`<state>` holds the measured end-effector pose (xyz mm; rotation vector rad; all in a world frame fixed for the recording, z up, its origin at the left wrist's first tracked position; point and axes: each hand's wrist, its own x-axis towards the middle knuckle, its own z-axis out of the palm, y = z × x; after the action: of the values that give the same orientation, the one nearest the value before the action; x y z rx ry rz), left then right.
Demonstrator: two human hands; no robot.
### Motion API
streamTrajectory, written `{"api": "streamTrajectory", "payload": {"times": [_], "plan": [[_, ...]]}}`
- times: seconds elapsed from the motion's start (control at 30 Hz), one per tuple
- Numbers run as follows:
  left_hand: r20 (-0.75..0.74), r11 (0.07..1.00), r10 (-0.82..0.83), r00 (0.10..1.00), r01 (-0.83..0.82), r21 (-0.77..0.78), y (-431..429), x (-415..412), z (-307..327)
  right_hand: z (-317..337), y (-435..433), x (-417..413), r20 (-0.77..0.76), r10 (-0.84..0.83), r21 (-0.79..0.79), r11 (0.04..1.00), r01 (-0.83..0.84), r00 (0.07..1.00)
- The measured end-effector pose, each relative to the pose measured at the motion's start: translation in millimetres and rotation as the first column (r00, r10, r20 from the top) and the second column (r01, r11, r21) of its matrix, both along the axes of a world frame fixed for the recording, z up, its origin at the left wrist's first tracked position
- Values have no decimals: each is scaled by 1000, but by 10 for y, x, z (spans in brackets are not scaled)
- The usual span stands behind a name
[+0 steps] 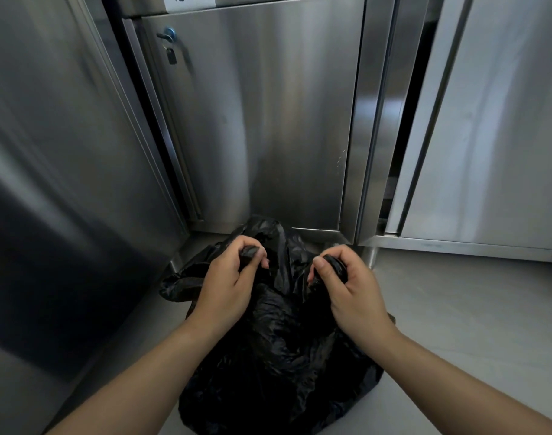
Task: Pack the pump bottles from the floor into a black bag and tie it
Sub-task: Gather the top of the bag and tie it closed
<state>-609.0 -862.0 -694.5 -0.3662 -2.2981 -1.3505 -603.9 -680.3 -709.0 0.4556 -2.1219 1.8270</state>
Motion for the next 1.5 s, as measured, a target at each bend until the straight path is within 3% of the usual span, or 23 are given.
{"api": "streamTrajectory", "payload": {"times": [0.13,0.23,0.47,0.6,0.73,0.93,1.17,1.37,1.5], "plan": [[-42,999,-35,999,36,19,12,-6,118,107,-62,35,-51,22,-16,1000,-23,998],[43,985,-99,994,91,149,32,-9,92,78,-49,37,-44,51,50,998,-49,998],[185,962,-159,970,110,252,90,2,-163,-83,48,34,85,66,149,986,-78,994],[277,888,-220,935,74,455,59,9,-173,-90,89,49,192,131,122,980,-156,973],[267,940,-159,951,63,336,36,26,-153,-79,64,46,165,160,118,976,-181,973],[230,957,-146,962,79,280,56,31,-76,-14,63,8,208,174,-227,966,-125,963],[180,953,-148,972,92,288,109,51,11,64,23,35,182,72,-155,987,-44,981],[165,946,-159,973,103,308,3,56,51,176,63,61,170,232,-260,948,-183,958],[159,964,-125,979,82,252,-37,22,52,138,63,22,181,232,-219,957,-191,956]]}}
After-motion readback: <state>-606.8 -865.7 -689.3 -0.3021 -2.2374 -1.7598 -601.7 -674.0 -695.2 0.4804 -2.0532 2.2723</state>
